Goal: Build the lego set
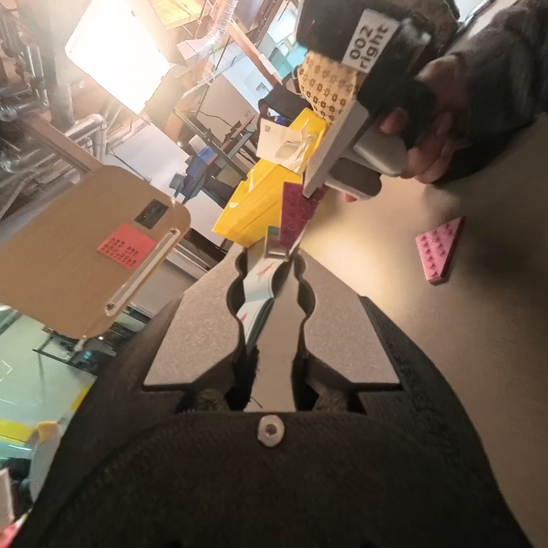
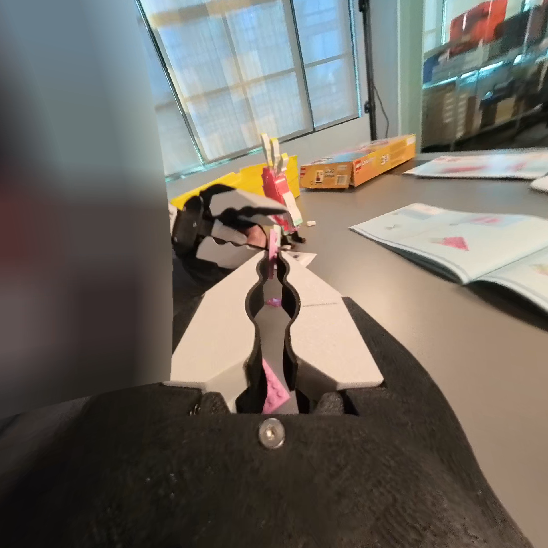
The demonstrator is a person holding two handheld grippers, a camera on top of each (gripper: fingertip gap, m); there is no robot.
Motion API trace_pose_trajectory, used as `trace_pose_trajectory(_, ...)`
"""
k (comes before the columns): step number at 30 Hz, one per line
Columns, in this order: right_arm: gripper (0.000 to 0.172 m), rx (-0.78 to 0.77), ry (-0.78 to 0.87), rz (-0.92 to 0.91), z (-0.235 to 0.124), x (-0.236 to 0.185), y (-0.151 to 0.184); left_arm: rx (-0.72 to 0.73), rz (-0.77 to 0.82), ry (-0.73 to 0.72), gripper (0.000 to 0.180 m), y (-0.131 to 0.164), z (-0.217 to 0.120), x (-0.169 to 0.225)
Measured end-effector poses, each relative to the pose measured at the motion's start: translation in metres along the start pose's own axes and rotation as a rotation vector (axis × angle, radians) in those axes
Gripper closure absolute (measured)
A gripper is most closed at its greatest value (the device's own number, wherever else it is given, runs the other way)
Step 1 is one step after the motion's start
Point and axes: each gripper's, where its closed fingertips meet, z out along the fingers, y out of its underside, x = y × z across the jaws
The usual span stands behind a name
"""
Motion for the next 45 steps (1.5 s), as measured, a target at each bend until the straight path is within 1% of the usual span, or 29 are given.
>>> trace_pose_trajectory(2, 0.169, -0.031, 0.048, -0.132, 0.000, -0.001, 0.002, -0.002, -0.095, 0.028, 0.138, 0.001, 0.001, -0.001)
trace_pose_trajectory(4, 0.169, -0.056, 0.091, -0.305, 0.000, -0.005, 0.003, 0.029, -0.231, 0.107, 0.129, -0.003, -0.001, 0.002)
trace_pose_trajectory(7, 0.169, -0.083, 0.120, -0.588, 0.002, -0.021, 0.001, 0.090, -0.415, 0.235, 0.121, -0.012, -0.006, 0.006)
trace_pose_trajectory(9, 0.169, -0.112, 0.130, -0.741, 0.004, -0.032, 0.000, 0.124, -0.474, 0.308, 0.122, -0.017, -0.010, 0.009)
trace_pose_trajectory(11, 0.169, -0.157, 0.140, -0.886, 0.006, -0.039, 0.001, 0.160, -0.476, 0.370, 0.132, -0.023, -0.016, 0.013)
trace_pose_trajectory(14, 0.169, -0.261, 0.167, -1.094, 0.007, -0.042, 0.007, 0.187, -0.406, 0.381, 0.154, -0.028, -0.022, 0.015)
trace_pose_trajectory(16, 0.169, -0.321, 0.171, -1.182, 0.008, -0.043, 0.011, 0.167, -0.352, 0.377, 0.151, -0.026, -0.023, 0.017)
trace_pose_trajectory(18, 0.168, -0.374, 0.161, -1.227, 0.006, -0.041, 0.017, 0.133, -0.291, 0.368, 0.147, -0.021, -0.021, 0.021)
trace_pose_trajectory(20, 0.169, -0.406, 0.140, -1.245, 0.006, -0.040, 0.024, 0.080, -0.234, 0.386, 0.143, -0.014, -0.018, 0.030)
trace_pose_trajectory(22, 0.169, -0.479, 0.126, -1.295, 0.004, -0.032, 0.037, 0.027, -0.196, 0.405, 0.141, -0.006, -0.015, 0.039)
trace_pose_trajectory(24, 0.169, -0.570, 0.110, -1.362, -0.001, -0.021, 0.051, -0.028, -0.184, 0.430, 0.143, 0.003, -0.013, 0.046)
trace_pose_trajectory(26, 0.169, -0.628, 0.071, -1.390, -0.006, -0.015, 0.062, -0.083, -0.206, 0.475, 0.146, 0.011, -0.013, 0.053)
trace_pose_trajectory(30, 0.168, -0.649, 0.003, -1.428, -0.012, -0.018, 0.065, -0.159, -0.253, 0.572, 0.142, 0.017, -0.013, 0.065)
trace_pose_trajectory(33, 0.169, -0.626, -0.042, -1.472, -0.011, -0.028, 0.059, -0.175, -0.260, 0.654, 0.134, 0.011, -0.011, 0.071)
trace_pose_trajectory(35, 0.169, -0.608, -0.076, -1.492, -0.009, -0.038, 0.054, -0.178, -0.271, 0.701, 0.134, 0.006, -0.009, 0.075)
trace_pose_trajectory(36, 0.169, -0.615, -0.091, -1.507, -0.009, -0.040, 0.054, -0.173, -0.276, 0.726, 0.138, 0.003, -0.009, 0.078)
trace_pose_trajectory(38, 0.169, -0.647, -0.100, -1.536, -0.012, -0.038, 0.055, -0.162, -0.300, 0.749, 0.158, 0.000, -0.010, 0.080)
trace_pose_trajectory(40, 0.168, -0.672, -0.089, -1.544, -0.018, -0.027, 0.058, -0.176, -0.335, 0.762, 0.163, -0.001, -0.012, 0.083)
trace_pose_trajectory(42, 0.167, -0.684, -0.063, -1.524, -0.022, -0.014, 0.062, -0.215, -0.361, 0.726, 0.166, -0.001, -0.009, 0.083)
trace_pose_trajectory(43, 0.166, -0.705, -0.043, -1.515, -0.024, -0.006, 0.065, -0.247, -0.362, 0.680, 0.170, 0.001, -0.005, 0.081)
trace_pose_trajectory(45, 0.164, -0.791, 0.009, -1.476, -0.031, 0.015, 0.072, -0.323, -0.344, 0.617, 0.174, 0.005, 0.001, 0.081)
